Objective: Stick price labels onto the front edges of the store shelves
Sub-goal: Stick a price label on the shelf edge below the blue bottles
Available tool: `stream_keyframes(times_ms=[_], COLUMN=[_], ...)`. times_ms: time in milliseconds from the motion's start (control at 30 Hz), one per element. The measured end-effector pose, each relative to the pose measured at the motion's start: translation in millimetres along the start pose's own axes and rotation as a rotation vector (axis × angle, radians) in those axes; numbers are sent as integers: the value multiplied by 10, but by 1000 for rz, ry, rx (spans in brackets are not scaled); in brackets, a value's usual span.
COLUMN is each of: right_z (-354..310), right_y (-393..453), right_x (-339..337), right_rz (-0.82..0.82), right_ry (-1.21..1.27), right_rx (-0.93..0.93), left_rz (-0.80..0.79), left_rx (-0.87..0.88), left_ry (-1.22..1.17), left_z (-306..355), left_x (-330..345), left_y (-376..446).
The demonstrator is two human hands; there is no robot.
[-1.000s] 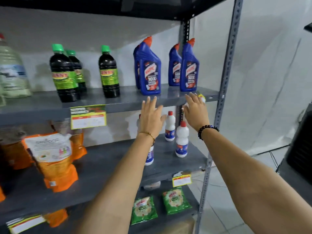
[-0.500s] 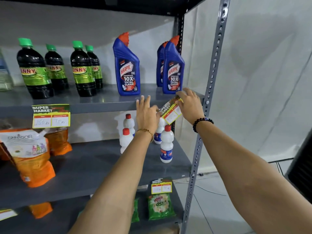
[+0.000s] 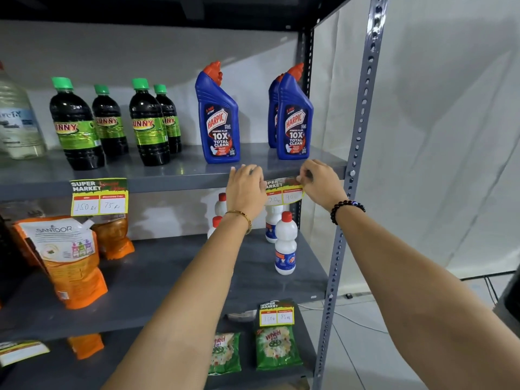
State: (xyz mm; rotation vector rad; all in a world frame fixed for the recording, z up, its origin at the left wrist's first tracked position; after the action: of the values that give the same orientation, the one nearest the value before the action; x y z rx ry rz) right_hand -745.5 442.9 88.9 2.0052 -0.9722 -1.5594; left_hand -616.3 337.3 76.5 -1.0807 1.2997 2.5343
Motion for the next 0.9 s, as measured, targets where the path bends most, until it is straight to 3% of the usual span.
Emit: stream_keyframes(times_ms=[467, 900], right_z=[-90, -79], right_y=[67, 113], right_x=[206, 218], right_rz=[103, 111], right_ry=[-56, -124], right_rx=[24, 55], left_rz=[57, 38], left_rx=[5, 24], left_ry=[215, 262], left_z=[-149, -140], left_x=[-125, -118], left_y=[123, 168])
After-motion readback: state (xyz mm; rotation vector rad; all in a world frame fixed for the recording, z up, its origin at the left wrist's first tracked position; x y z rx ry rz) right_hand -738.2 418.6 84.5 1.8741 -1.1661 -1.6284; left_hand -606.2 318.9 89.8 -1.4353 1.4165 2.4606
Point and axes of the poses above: each hand's wrist, its own y-axis towards the middle knuckle, its own x-axis out of the palm, z = x × y, the point moved 4 cm from there along y, towards the middle knuckle, and after that the axes turned 12 degrees about -x, right-handed, at the moved point
